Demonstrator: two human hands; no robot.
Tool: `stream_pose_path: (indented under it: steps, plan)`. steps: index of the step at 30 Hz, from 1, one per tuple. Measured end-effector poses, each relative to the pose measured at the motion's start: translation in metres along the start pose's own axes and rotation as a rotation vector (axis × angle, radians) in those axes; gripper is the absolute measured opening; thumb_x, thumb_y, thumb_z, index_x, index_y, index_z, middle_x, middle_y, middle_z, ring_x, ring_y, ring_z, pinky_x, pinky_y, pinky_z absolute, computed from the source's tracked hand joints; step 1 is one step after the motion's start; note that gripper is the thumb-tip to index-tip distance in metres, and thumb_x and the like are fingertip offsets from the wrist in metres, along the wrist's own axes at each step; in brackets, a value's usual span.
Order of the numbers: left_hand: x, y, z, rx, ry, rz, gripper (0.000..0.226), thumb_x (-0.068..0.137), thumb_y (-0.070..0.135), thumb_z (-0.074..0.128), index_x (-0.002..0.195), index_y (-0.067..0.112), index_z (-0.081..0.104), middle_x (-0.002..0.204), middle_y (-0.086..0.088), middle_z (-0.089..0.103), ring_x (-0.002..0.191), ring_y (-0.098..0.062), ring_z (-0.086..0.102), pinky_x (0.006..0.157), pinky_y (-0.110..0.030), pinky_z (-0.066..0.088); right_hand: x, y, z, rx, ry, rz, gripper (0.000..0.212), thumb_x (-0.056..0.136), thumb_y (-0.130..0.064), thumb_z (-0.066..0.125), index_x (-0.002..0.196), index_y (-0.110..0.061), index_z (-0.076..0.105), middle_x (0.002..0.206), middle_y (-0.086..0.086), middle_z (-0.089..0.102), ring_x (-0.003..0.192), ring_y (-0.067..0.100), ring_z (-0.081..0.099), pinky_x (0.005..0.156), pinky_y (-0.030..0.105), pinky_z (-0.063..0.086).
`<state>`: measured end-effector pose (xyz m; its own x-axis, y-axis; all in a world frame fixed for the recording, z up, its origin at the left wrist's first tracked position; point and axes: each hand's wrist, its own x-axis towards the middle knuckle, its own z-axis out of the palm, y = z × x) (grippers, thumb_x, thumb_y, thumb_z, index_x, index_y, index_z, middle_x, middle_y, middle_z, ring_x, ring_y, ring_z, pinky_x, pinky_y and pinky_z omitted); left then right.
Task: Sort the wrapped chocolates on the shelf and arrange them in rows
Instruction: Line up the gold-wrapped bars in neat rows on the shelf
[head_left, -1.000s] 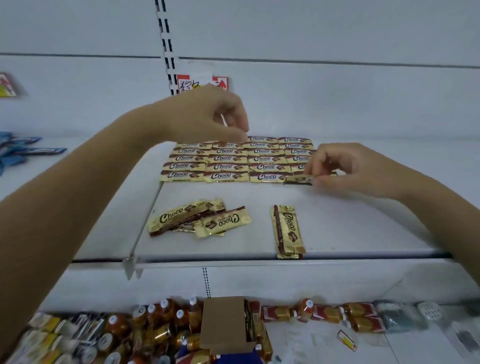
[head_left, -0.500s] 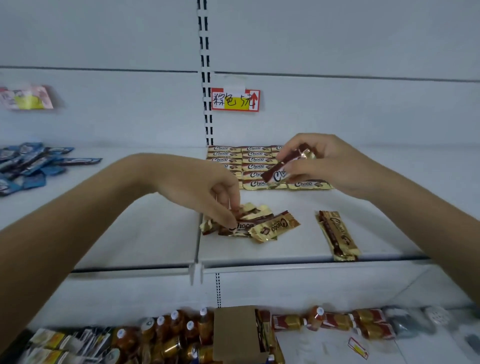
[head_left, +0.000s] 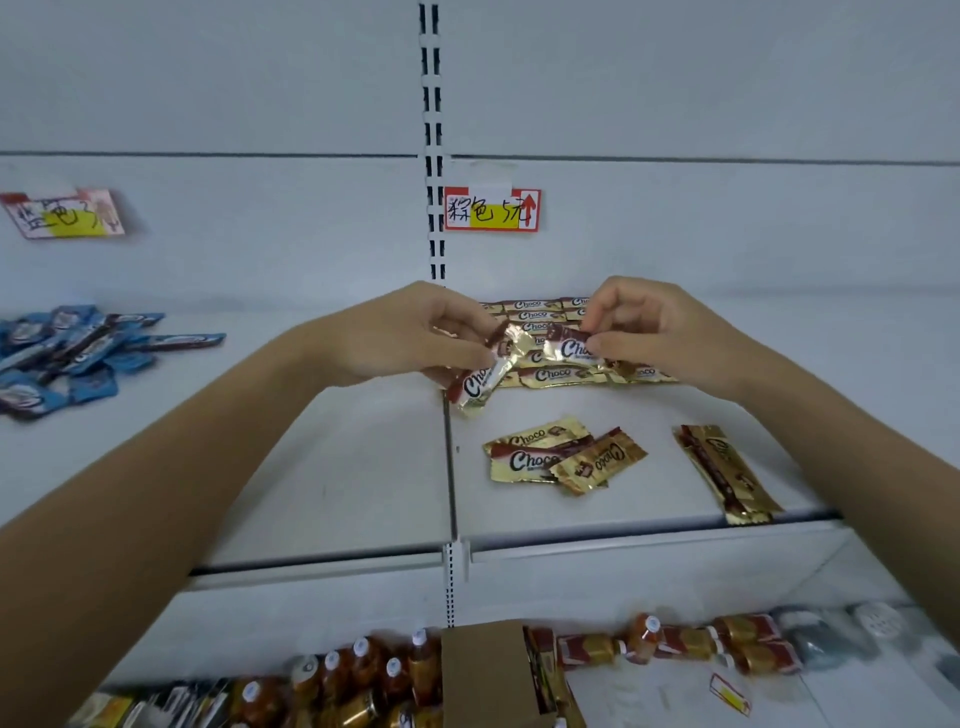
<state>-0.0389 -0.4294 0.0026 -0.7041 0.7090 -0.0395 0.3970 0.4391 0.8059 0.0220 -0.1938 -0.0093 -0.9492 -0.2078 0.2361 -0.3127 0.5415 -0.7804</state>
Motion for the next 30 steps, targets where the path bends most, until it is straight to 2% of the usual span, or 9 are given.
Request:
stream_pose_path:
  steps: [4,6,8,11,15,20,24,27,30]
  plan:
    - [0.0,0.0,0.006,0.257,0.048,0.133,0.011,0.078,0.015,0.07,0.082,0.02,0.061,0.075,0.009,0.063,0.059,0.004,0.056,0.058,-0.008,0.043,-0.005,0.006,0.002,-0.151,-0.115,-0.017,0.017,0.079,-0.015,0.066,0.077,-0.031,0.059,0.077,-0.014,0.065,0.071,0.008,0.059,0.068,0.024,0.047]
    - [0.0,-0.002,0.009,0.44,0.049,0.221,0.013,0.079,0.019,0.07,0.077,0.027,0.06,0.073,0.017,0.059,0.065,0.004,0.054,0.06,-0.007,0.04,-0.007,0.009,0.005,-0.286,-0.134,-0.052,0.013,0.079,-0.022,0.065,0.079,-0.034,0.06,0.082,-0.021,0.062,0.073,0.002,0.055,0.07,0.023,0.045]
    - [-0.001,-0.002,0.011,0.527,0.048,0.287,0.015,0.079,0.025,0.07,0.077,0.035,0.059,0.074,0.02,0.055,0.073,0.001,0.051,0.062,-0.009,0.037,-0.008,0.009,0.004,-0.326,-0.117,-0.092,0.01,0.079,-0.03,0.067,0.082,-0.037,0.061,0.088,-0.021,0.06,0.077,0.006,0.053,0.071,0.025,0.044]
    - [-0.001,-0.007,0.011,0.542,0.018,0.342,0.009,0.078,0.034,0.07,0.086,0.03,0.067,0.079,0.019,0.056,0.076,0.002,0.05,0.064,-0.007,0.035,-0.007,0.008,0.002,-0.354,-0.155,-0.094,0.011,0.078,-0.036,0.068,0.087,-0.041,0.064,0.09,-0.017,0.06,0.085,0.008,0.053,0.079,0.032,0.046]
    - [0.0,-0.016,0.012,0.608,0.015,0.334,0.016,0.082,0.031,0.066,0.096,0.026,0.07,0.085,0.013,0.058,0.082,-0.003,0.051,0.066,-0.005,0.034,-0.007,0.007,0.005,-0.378,-0.207,-0.106,0.014,0.074,-0.045,0.062,0.088,-0.047,0.065,0.092,-0.02,0.057,0.094,0.001,0.052,0.086,0.029,0.043]
    - [-0.002,-0.013,0.014,0.625,0.033,0.319,0.015,0.083,0.029,0.065,0.096,0.023,0.07,0.082,0.015,0.054,0.078,0.003,0.049,0.068,-0.004,0.033,-0.005,0.007,0.007,-0.394,-0.177,-0.101,0.019,0.08,-0.034,0.064,0.089,-0.05,0.062,0.093,-0.018,0.055,0.093,0.0,0.049,0.085,0.022,0.04]
    - [-0.002,-0.013,0.014,0.65,0.043,0.291,0.017,0.084,0.029,0.063,0.097,0.021,0.07,0.085,0.01,0.056,0.074,0.0,0.051,0.067,-0.005,0.034,-0.006,0.005,0.009,-0.401,-0.171,-0.094,0.02,0.081,-0.033,0.062,0.09,-0.051,0.061,0.093,-0.016,0.055,0.091,0.001,0.049,0.085,0.026,0.041]
    - [-0.003,-0.012,0.014,0.65,0.053,0.315,0.017,0.083,0.031,0.065,0.096,0.02,0.07,0.086,0.008,0.058,0.076,-0.005,0.053,0.069,-0.007,0.037,-0.01,-0.001,0.011,-0.337,-0.151,-0.093,0.016,0.075,-0.045,0.06,0.089,-0.05,0.062,0.093,-0.015,0.057,0.091,0.005,0.052,0.084,0.03,0.043]
    - [-0.006,-0.01,0.016,0.532,0.068,0.415,0.03,0.077,0.045,0.063,0.09,0.02,0.071,0.078,0.013,0.059,0.076,-0.007,0.053,0.066,-0.011,0.041,-0.014,-0.006,0.01,-0.275,-0.197,-0.098,0.019,0.066,-0.054,0.061,0.084,-0.052,0.067,0.094,-0.016,0.059,0.095,0.003,0.052,0.084,0.024,0.043]
